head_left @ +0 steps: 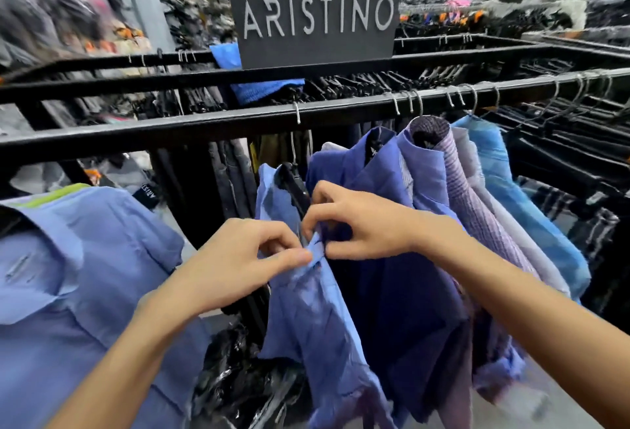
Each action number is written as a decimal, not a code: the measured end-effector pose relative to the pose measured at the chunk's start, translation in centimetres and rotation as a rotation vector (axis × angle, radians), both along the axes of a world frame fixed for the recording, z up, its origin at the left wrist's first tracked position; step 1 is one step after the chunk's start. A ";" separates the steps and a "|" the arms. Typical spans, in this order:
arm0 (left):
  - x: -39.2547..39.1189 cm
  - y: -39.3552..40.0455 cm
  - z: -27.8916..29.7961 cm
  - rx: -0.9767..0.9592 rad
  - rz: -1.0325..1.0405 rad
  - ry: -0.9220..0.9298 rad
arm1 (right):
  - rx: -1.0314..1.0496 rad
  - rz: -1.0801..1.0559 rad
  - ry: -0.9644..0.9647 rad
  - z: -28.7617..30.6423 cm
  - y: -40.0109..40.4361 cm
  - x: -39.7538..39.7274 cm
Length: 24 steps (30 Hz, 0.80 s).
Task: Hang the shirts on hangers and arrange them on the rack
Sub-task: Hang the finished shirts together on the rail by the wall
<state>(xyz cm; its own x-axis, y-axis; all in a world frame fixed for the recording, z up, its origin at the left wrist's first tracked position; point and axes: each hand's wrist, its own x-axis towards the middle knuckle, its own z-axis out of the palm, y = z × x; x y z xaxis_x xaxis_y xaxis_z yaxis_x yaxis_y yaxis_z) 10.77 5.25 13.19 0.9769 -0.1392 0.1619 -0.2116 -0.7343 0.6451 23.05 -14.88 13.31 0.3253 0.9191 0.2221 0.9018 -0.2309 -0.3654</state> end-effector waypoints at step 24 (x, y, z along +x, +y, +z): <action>-3.4 2.4 0.7 0.085 0.121 0.184 | 0.245 0.145 0.197 2.2 3.0 -1.9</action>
<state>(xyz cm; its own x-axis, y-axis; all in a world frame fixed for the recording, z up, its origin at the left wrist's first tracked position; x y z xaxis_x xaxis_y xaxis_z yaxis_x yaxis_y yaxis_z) 7.33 7.68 13.93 0.9993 -0.0249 -0.0276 -0.0033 -0.8005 0.5993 21.12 -11.89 15.50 0.2536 0.8862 0.3877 0.8255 0.0106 -0.5643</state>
